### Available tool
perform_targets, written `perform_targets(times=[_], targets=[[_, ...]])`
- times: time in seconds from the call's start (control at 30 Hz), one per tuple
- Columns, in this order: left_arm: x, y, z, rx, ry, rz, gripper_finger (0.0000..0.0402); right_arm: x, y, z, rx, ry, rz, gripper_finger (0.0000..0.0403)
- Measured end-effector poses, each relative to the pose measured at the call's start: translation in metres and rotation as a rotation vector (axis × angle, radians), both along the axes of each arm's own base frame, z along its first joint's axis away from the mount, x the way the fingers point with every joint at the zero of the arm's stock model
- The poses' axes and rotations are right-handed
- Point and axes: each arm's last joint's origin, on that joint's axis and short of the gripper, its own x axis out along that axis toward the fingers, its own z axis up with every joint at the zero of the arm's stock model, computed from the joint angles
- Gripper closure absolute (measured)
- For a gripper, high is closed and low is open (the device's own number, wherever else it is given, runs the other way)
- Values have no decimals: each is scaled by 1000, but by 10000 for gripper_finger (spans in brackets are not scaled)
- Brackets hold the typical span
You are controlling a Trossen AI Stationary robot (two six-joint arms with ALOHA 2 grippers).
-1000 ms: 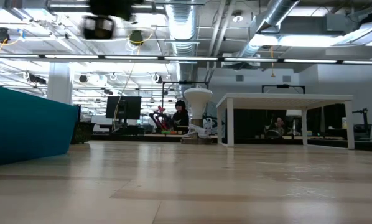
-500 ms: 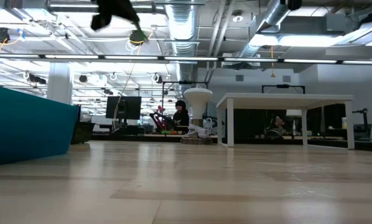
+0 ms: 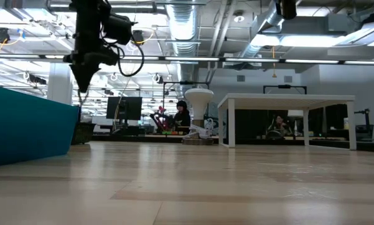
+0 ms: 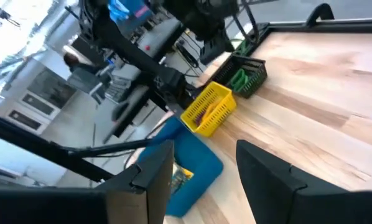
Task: Pick & Place Office Desk Supplies
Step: Put the rubber band into the black bin
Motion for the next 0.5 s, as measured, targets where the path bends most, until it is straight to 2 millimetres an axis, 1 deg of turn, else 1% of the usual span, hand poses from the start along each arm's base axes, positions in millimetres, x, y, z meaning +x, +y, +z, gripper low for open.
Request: perform_targets(times=[0.07, 0.23, 0.3, 0.4, 0.5], targets=[[-2, 2, 0, 3, 14, 13, 401, 1, -2, -4, -6, 23, -8, 232], [-10, 4, 0, -24, 53, 44, 401, 5, -1, -7, -7, 31, -8, 231], [-10, 3, -3, -31, 54, 54, 401, 6, 0, -7, -5, 26, -8, 230], [-14, -1, -16, -99, 66, 89, 401, 8, 0, -9, -8, 37, -7, 229], [-21, -7, -37, -165, 106, 97, 401, 8, 0, -9, -9, 37, -8, 229]])
